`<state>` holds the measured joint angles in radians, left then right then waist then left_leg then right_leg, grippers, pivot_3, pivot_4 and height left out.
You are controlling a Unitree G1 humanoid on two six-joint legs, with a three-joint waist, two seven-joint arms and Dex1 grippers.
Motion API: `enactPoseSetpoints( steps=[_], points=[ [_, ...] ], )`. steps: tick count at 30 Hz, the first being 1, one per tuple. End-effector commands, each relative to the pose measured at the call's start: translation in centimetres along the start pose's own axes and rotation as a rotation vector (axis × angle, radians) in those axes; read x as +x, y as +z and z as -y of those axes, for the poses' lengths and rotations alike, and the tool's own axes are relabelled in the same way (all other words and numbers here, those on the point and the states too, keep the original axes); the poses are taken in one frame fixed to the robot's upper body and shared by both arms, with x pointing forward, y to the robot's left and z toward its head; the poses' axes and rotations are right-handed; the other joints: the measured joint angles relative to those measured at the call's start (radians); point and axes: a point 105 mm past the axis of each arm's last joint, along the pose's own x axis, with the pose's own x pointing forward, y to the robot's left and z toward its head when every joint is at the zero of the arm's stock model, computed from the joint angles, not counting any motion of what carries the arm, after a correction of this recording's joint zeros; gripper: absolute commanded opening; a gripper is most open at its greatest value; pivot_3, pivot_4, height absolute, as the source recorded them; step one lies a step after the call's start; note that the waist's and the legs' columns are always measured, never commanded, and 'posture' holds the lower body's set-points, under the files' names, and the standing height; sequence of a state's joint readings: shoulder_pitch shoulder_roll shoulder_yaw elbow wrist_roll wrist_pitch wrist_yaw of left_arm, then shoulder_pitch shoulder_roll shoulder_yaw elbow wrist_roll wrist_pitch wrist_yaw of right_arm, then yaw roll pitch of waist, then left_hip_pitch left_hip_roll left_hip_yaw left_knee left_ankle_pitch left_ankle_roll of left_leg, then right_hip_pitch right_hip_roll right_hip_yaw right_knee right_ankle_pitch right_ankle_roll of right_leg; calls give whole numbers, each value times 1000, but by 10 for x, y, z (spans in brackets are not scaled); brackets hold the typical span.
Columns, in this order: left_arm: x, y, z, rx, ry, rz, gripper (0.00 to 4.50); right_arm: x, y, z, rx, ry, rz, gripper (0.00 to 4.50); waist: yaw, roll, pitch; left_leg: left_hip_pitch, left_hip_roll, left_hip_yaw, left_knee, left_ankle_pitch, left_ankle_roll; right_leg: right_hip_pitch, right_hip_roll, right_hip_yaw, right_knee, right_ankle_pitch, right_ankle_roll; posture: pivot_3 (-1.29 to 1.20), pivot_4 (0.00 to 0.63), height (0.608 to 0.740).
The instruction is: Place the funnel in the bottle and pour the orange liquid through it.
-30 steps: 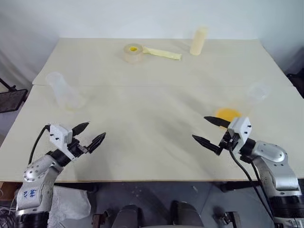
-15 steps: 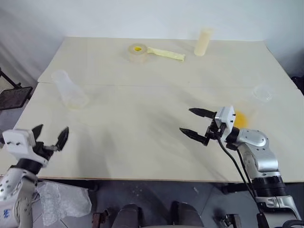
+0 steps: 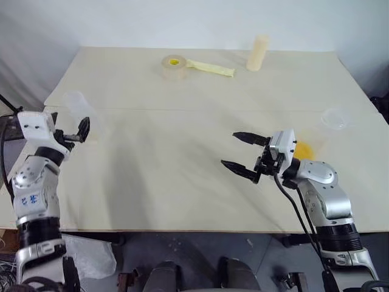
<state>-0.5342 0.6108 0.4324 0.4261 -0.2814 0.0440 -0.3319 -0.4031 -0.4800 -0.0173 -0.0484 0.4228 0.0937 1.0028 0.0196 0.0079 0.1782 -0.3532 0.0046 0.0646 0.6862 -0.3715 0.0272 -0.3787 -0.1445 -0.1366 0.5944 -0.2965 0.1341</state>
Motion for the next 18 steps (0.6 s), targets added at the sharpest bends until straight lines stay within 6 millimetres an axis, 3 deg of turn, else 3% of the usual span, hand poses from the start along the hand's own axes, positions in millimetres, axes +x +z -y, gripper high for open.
enactPoseSetpoints(
  steps=[1,14,18],
  points=[
    [12,8,-7,38,14,40,4500,3,15,-1,-28,2,52,4479,-1,0,0,0,0,0,0,0,0,0,0,0,0,0,0,0,150,740],
    [46,10,-1,-29,13,62,4500,12,24,-1,-52,4,80,4479,-17,-2,1,-1,-2,1,0,0,0,0,-1,-5,2,1,2,0,150,740],
    [46,8,2,-44,-14,44,3286,10,26,1,-65,-4,77,4500,-24,-2,1,-2,-2,0,0,0,0,0,-3,-10,2,1,2,0,150,740]
  ],
)
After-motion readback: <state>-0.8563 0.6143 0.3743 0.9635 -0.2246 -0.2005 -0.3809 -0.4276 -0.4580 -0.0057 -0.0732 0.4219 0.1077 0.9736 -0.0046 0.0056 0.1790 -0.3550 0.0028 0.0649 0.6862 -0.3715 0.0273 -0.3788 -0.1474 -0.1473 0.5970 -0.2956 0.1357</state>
